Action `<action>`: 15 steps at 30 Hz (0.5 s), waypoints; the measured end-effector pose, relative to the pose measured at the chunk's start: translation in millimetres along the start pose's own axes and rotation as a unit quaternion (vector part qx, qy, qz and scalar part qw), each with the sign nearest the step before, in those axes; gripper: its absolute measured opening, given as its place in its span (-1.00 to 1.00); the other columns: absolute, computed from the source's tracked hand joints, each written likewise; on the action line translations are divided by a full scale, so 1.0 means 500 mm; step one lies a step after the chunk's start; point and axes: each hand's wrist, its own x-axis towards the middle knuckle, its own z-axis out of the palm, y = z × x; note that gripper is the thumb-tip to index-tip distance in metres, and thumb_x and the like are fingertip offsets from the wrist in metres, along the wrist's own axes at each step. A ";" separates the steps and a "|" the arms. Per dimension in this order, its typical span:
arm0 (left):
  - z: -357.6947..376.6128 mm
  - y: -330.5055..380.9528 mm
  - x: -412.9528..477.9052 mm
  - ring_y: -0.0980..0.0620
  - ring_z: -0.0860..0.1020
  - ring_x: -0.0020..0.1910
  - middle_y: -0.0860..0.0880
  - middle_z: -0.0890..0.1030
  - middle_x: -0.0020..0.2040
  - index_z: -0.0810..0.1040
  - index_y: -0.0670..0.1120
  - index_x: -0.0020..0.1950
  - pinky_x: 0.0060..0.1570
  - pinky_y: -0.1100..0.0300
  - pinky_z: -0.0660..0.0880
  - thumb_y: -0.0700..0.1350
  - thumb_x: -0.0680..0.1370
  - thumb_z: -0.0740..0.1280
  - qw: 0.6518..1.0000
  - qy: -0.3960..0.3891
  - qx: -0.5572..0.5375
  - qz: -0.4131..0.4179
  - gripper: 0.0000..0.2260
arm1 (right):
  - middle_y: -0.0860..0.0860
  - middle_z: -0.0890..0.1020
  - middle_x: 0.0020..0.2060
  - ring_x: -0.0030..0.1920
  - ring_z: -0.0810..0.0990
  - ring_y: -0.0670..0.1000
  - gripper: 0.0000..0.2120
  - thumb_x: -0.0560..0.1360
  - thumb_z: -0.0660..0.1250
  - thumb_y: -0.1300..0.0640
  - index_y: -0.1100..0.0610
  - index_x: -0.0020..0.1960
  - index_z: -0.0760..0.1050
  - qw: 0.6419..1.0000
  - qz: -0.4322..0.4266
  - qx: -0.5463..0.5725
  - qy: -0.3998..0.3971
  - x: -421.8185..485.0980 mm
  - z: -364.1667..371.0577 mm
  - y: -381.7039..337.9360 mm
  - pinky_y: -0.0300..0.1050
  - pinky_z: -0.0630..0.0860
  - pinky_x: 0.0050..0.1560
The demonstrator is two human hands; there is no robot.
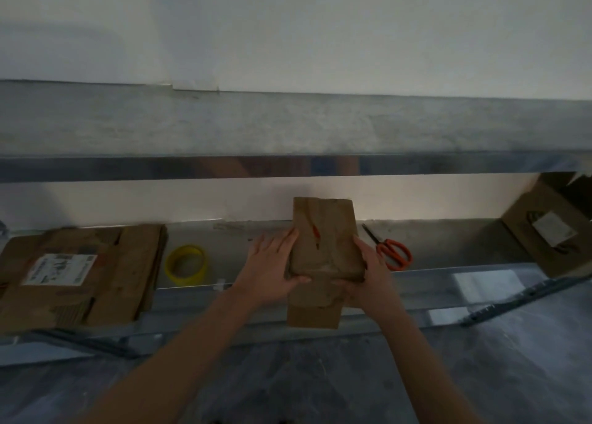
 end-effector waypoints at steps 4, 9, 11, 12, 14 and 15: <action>-0.027 0.012 0.027 -0.05 0.23 0.48 0.03 -0.01 0.59 -0.03 0.04 0.57 0.44 0.07 0.17 0.25 0.48 0.32 0.995 -0.026 -0.095 -0.019 -0.19 | -0.01 0.44 0.38 0.30 0.48 0.04 -0.12 0.36 0.48 -0.20 -0.09 0.54 0.13 1.000 -0.011 -0.018 -0.014 0.040 -0.013 -0.012 -0.07 0.45 0.27; -0.056 0.004 0.031 0.01 0.23 0.49 0.05 0.04 0.58 0.10 0.08 0.56 0.44 0.14 0.17 0.20 0.49 0.35 0.992 0.010 -0.123 -0.020 -0.27 | -0.18 0.50 0.24 0.20 0.52 -0.09 -0.16 0.31 0.47 -0.26 -0.20 0.50 0.20 0.999 -0.039 -0.008 -0.006 0.068 -0.034 -0.031 -0.16 0.47 0.22; -0.067 0.007 0.035 0.03 0.28 0.46 0.05 0.08 0.57 0.18 0.08 0.54 0.38 0.25 0.16 0.19 0.47 0.39 0.989 0.057 -0.139 -0.007 -0.29 | -0.27 0.45 0.20 0.16 0.50 -0.17 -0.17 0.27 0.45 -0.31 -0.27 0.46 0.21 0.998 -0.061 0.024 0.018 0.070 -0.045 -0.037 -0.21 0.49 0.19; -0.072 0.009 0.039 0.03 0.30 0.44 0.03 0.10 0.57 0.21 0.06 0.53 0.35 0.27 0.17 0.17 0.46 0.41 0.988 0.075 -0.137 -0.002 -0.29 | -0.28 0.45 0.21 0.17 0.50 -0.17 -0.20 0.29 0.47 -0.26 -0.29 0.45 0.21 0.997 -0.070 0.035 0.024 0.074 -0.048 -0.039 -0.21 0.51 0.20; -0.079 0.010 0.046 0.00 0.30 0.45 -0.01 0.13 0.56 0.24 0.00 0.52 0.35 0.27 0.17 0.12 0.45 0.44 0.988 0.087 -0.128 0.000 -0.28 | -0.24 0.45 0.28 0.24 0.50 -0.13 -0.23 0.36 0.54 -0.07 -0.23 0.46 0.24 0.995 -0.079 0.054 0.018 0.085 -0.048 -0.045 -0.13 0.53 0.26; -0.083 0.009 0.049 -0.01 0.29 0.46 -0.03 0.14 0.56 0.24 -0.01 0.52 0.36 0.27 0.17 0.11 0.45 0.45 0.988 0.087 -0.129 -0.006 -0.28 | -0.21 0.45 0.31 0.28 0.49 -0.11 -0.23 0.37 0.55 0.00 -0.19 0.47 0.26 0.995 -0.079 0.065 0.014 0.091 -0.046 -0.050 -0.07 0.52 0.29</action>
